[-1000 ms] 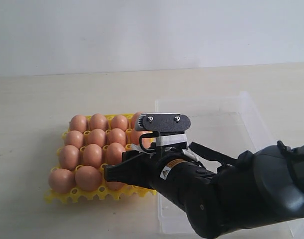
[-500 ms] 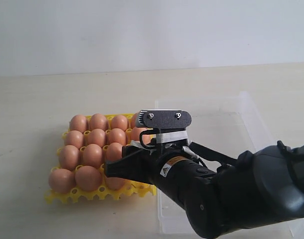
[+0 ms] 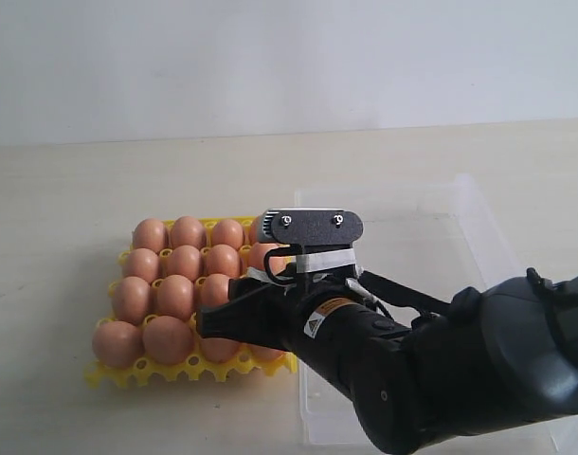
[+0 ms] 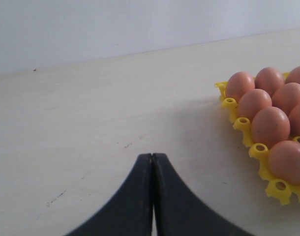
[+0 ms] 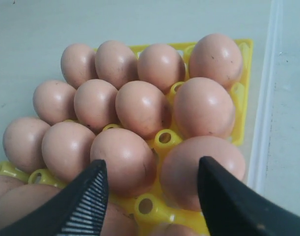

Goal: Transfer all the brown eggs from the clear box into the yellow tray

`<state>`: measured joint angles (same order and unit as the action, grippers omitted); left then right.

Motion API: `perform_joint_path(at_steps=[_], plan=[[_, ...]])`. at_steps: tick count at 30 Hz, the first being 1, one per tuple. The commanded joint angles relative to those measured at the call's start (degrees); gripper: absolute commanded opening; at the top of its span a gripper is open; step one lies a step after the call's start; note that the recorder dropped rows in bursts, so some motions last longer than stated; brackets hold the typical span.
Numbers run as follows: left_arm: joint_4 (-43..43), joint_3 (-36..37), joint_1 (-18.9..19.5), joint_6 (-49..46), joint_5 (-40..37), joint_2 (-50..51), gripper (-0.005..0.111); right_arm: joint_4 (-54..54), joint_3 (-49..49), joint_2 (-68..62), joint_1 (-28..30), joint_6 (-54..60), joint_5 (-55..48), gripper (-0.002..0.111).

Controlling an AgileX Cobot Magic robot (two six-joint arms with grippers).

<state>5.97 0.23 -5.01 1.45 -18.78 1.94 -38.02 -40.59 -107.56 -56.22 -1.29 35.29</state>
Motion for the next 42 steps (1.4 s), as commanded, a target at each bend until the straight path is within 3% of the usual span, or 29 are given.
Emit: perform_joint_path(at_steps=[1,8,12,21,30,42], plan=[[-0.1,-0.2,-0.2,0.2,0.7,0.1,0.0,0.7,0.2,1.0,0.2,-0.3,1.4,0.054],[-0.1,-0.2,-0.2,0.2,0.7,0.1,0.0,0.8,0.2,7.5,0.2,4.6,-1.2,0.054],[-0.1,-0.2,-0.2,0.2,0.7,0.1,0.0,-1.2,0.2,13.5,0.2,11.0,-4.3,0.048],[-0.1,-0.2,-0.2,0.2,0.7,0.1,0.0,-8.2,5.3,27.4,1.0,36.7,-0.3,0.0],[-0.1,-0.2,-0.2,0.2,0.7,0.1,0.0,-5.4,15.3,38.1,9.4,36.6,0.0,0.0],[-0.1,-0.2,-0.2,0.2,0.7,0.1,0.0,3.6,27.4,56.9,25.9,35.4,-1.9,0.0]])
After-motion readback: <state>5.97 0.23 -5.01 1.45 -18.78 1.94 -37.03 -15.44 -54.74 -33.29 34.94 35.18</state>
